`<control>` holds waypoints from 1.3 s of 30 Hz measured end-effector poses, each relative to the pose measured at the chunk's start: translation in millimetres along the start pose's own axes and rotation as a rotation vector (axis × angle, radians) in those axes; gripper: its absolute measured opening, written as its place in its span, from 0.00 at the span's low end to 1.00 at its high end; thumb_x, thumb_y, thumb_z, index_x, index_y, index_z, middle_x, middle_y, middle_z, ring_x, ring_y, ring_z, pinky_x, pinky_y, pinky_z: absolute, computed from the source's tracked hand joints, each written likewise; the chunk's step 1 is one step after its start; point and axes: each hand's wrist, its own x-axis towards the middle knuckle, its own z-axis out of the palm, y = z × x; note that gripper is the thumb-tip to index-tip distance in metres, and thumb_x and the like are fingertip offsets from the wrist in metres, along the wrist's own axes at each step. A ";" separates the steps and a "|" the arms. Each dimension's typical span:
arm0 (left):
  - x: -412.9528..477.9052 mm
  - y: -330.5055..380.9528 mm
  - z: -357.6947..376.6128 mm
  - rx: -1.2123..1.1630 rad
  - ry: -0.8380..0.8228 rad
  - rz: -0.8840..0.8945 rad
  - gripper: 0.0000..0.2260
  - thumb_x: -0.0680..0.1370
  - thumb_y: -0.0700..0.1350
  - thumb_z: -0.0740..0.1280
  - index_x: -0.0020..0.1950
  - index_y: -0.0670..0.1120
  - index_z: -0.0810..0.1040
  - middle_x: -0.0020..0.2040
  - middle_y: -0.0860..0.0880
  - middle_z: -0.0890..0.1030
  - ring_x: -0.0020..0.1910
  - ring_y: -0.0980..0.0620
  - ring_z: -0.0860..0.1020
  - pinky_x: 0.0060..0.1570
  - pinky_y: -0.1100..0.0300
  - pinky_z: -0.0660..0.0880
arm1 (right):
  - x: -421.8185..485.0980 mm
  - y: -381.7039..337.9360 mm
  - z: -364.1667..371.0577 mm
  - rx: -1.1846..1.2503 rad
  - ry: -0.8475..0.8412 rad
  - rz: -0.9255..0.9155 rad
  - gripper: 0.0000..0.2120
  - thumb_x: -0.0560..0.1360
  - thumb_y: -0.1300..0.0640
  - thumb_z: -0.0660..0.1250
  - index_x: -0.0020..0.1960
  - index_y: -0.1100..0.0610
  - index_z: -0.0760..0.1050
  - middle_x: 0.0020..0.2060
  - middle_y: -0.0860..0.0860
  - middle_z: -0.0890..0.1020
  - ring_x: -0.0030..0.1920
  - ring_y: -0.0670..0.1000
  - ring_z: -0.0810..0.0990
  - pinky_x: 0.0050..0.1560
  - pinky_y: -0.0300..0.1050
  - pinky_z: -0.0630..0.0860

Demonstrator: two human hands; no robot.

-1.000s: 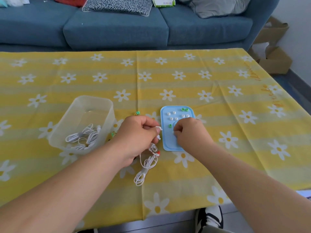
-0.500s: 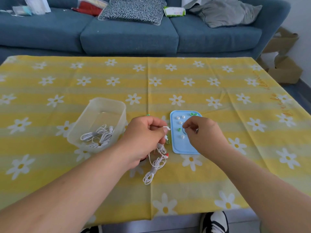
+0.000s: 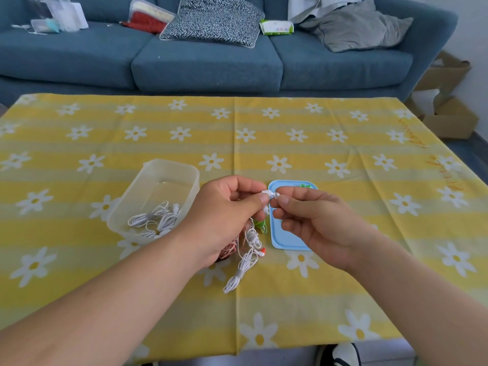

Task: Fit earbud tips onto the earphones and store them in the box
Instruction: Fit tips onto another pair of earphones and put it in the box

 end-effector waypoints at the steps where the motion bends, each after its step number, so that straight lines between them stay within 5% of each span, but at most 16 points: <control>1: 0.0 0.6 -0.3 0.004 -0.003 0.007 0.04 0.77 0.39 0.74 0.51 0.46 0.84 0.34 0.47 0.84 0.29 0.55 0.77 0.32 0.61 0.72 | 0.2 -0.4 0.6 0.013 -0.001 -0.002 0.08 0.77 0.68 0.69 0.55 0.65 0.81 0.43 0.58 0.85 0.39 0.51 0.83 0.35 0.39 0.80; 16: -0.7 1.1 -1.5 0.037 -0.022 0.025 0.03 0.78 0.40 0.73 0.51 0.46 0.84 0.33 0.47 0.83 0.26 0.58 0.75 0.30 0.63 0.73 | 1.5 2.4 2.3 0.154 -0.012 0.019 0.21 0.67 0.67 0.73 0.59 0.70 0.79 0.45 0.61 0.84 0.42 0.53 0.86 0.44 0.41 0.83; 39: 3.0 -2.6 5.3 -0.004 0.087 0.044 0.04 0.78 0.38 0.73 0.51 0.44 0.84 0.34 0.50 0.84 0.32 0.57 0.81 0.32 0.67 0.75 | -4.4 12.4 20.2 0.259 0.086 -0.043 0.09 0.75 0.69 0.70 0.55 0.68 0.81 0.43 0.62 0.84 0.39 0.54 0.85 0.43 0.42 0.84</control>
